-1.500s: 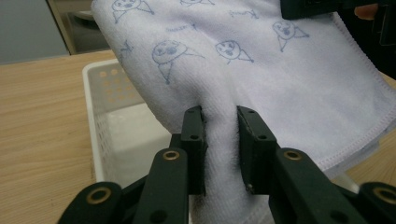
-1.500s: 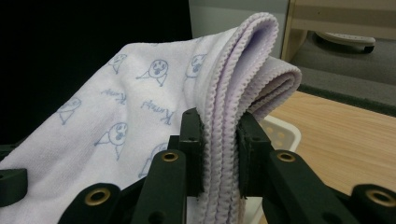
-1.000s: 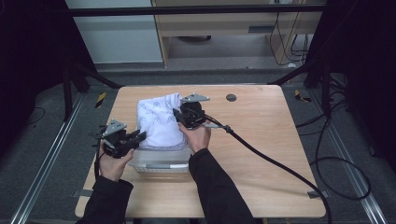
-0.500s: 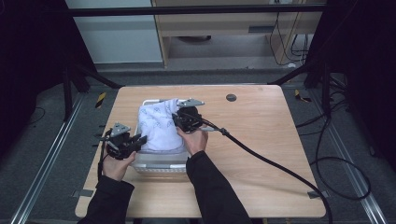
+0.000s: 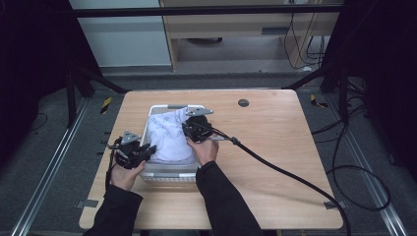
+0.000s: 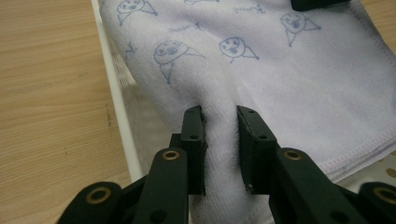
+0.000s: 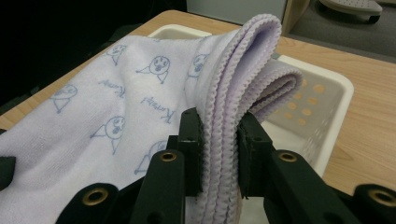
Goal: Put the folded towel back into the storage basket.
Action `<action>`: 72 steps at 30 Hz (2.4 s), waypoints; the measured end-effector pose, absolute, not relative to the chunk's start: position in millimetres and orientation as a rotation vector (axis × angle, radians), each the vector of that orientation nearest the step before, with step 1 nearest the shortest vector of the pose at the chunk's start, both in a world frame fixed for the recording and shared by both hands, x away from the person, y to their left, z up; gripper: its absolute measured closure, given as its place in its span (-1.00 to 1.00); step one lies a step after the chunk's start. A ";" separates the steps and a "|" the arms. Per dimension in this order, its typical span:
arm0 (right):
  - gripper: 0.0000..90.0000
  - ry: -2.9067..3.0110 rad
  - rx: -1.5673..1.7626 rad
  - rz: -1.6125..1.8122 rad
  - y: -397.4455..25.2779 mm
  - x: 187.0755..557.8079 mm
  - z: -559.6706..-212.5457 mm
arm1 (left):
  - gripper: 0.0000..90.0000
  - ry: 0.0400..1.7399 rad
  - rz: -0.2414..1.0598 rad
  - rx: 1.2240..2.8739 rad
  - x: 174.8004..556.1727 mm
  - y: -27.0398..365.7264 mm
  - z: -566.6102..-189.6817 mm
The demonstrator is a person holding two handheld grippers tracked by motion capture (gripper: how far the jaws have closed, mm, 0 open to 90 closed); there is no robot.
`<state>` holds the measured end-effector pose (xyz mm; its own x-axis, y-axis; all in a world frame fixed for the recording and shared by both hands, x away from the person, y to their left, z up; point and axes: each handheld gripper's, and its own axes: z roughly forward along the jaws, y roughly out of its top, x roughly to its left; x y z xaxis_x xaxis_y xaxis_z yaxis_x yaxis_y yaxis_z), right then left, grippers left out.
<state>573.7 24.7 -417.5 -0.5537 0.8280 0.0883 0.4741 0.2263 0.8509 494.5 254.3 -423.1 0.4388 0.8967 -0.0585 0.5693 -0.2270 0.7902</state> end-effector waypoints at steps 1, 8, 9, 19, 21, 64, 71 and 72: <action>0.65 2.123 1.198 1.254 24.4 574.1 -418.5 | 0.61 1.235 0.538 1.924 494.7 254.0 -423.5; 0.65 2.132 1.216 1.233 26.1 577.2 -425.6 | 0.61 1.247 0.538 1.945 498.0 252.3 -428.0; 0.65 2.135 1.210 1.223 26.0 577.7 -426.8 | 0.61 1.249 0.536 1.944 498.8 252.5 -428.7; 0.54 2.150 1.229 1.167 29.0 579.9 -438.9 | 0.51 1.276 0.560 1.989 505.3 251.7 -436.3; 0.43 2.178 1.239 1.129 29.0 581.4 -442.2 | 0.53 1.279 0.570 1.965 504.7 253.6 -434.2; -0.62 2.044 1.213 1.303 -154.2 521.4 -398.0 | -0.31 1.167 0.586 1.906 483.7 265.4 -411.5; -0.65 1.999 1.260 1.333 -195.3 510.1 -413.8 | -0.35 1.154 0.594 1.922 482.9 269.5 -414.3; -0.65 1.996 1.259 1.330 -200.2 508.3 -416.3 | -0.36 1.152 0.594 1.922 482.7 270.4 -414.7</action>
